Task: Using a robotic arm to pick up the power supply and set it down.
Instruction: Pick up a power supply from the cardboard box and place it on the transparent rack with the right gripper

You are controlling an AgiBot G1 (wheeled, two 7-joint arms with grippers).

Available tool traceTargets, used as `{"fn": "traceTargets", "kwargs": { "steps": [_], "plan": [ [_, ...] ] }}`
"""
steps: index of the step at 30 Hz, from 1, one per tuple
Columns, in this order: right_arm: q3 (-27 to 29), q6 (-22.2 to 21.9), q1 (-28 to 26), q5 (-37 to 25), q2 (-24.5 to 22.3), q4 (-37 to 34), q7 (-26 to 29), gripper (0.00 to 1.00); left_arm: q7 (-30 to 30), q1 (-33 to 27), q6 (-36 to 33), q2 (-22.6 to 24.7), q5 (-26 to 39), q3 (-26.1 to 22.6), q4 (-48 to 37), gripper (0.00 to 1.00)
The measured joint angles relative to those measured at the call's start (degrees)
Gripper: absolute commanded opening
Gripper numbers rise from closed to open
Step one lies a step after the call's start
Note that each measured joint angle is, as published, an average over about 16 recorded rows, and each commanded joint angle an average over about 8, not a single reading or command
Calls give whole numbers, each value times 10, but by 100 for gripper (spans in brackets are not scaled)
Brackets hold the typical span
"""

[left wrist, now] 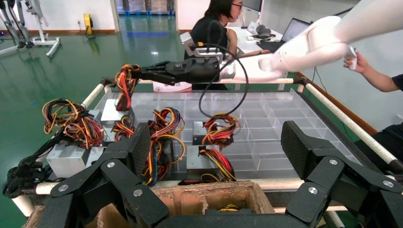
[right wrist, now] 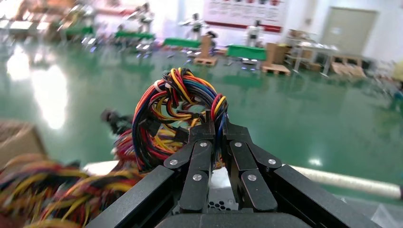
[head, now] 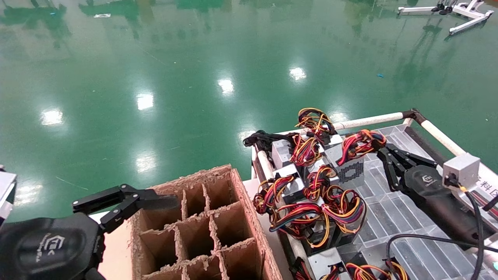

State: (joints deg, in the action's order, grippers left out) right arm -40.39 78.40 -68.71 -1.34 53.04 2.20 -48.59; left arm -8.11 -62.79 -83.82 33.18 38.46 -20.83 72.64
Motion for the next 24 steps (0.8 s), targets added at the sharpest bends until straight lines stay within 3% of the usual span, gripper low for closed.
{"fn": "traceTargets", "kwargs": {
  "steps": [13,24],
  "plan": [
    [-53,54,-41,-81,-77,13,-41,0,0,0,0,0,0,0,0,100],
    [-98,69,-93,-151,-113,16,-81,0,0,0,0,0,0,0,0,100]
  ]
}}
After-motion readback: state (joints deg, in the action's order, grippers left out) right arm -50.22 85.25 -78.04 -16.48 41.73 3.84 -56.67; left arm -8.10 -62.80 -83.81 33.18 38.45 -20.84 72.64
